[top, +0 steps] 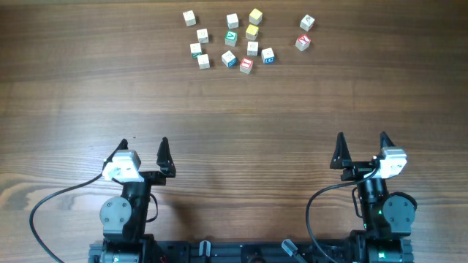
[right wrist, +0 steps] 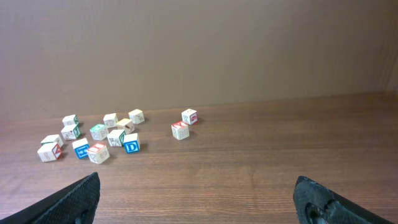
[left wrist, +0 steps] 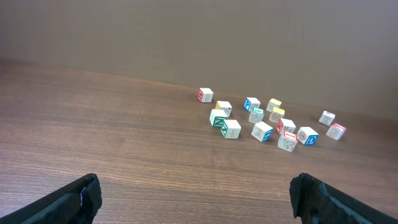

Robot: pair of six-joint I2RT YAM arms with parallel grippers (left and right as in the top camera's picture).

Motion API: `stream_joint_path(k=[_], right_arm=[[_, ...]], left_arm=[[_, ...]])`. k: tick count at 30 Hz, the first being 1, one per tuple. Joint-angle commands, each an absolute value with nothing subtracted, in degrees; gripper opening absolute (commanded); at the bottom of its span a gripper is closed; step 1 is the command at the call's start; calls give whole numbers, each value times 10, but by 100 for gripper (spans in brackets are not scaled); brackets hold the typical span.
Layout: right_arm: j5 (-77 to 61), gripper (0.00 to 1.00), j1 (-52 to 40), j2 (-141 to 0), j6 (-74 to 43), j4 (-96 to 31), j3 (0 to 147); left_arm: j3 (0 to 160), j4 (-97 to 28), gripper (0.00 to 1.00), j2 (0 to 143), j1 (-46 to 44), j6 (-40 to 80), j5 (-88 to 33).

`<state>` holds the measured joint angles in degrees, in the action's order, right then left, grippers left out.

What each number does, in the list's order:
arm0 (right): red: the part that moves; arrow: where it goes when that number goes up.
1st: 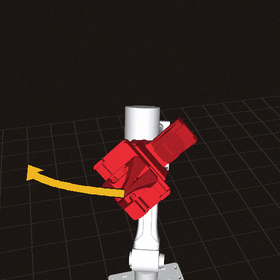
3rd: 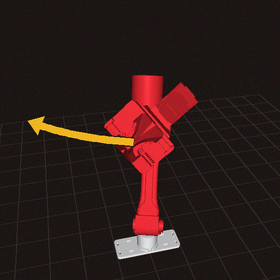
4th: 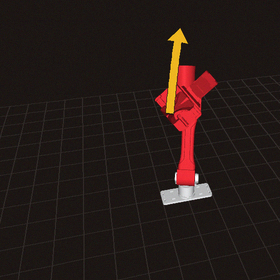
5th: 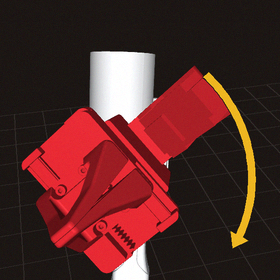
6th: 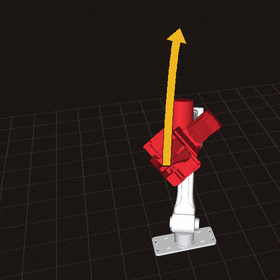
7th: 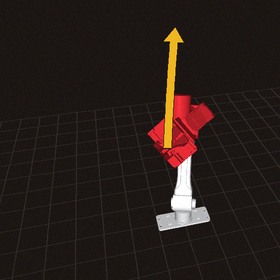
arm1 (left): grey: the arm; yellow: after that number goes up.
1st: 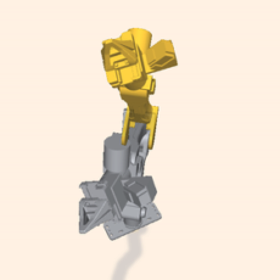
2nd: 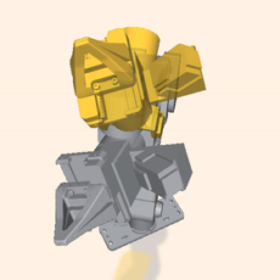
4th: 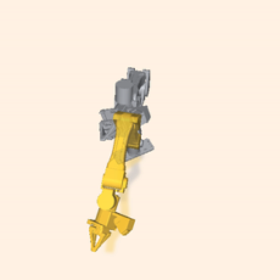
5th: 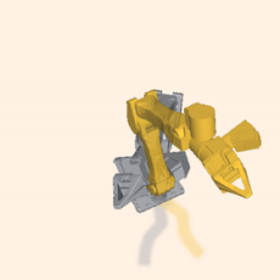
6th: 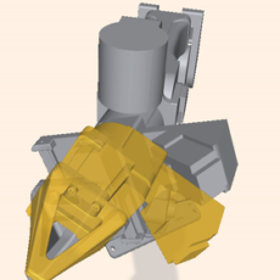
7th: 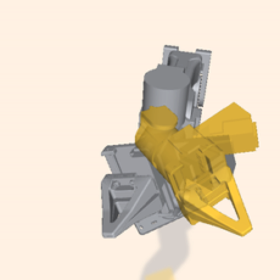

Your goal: Form a horizontal line

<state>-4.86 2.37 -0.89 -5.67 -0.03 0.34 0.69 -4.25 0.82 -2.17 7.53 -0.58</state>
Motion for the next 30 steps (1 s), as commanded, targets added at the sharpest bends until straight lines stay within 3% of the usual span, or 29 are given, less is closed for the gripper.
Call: stream_joint_path(k=[1, 26, 30], right_arm=[[-45, 100, 25, -4, -46, 1, 3], [-45, 100, 25, -4, -46, 1, 3], [-45, 100, 25, -4, -46, 1, 3]], left_arm=[[3, -43, 100, 3, -21, 62, -15], [3, 5, 100, 3, -21, 65, -20], [13, 47, 100, 4, -21, 70, -116]])
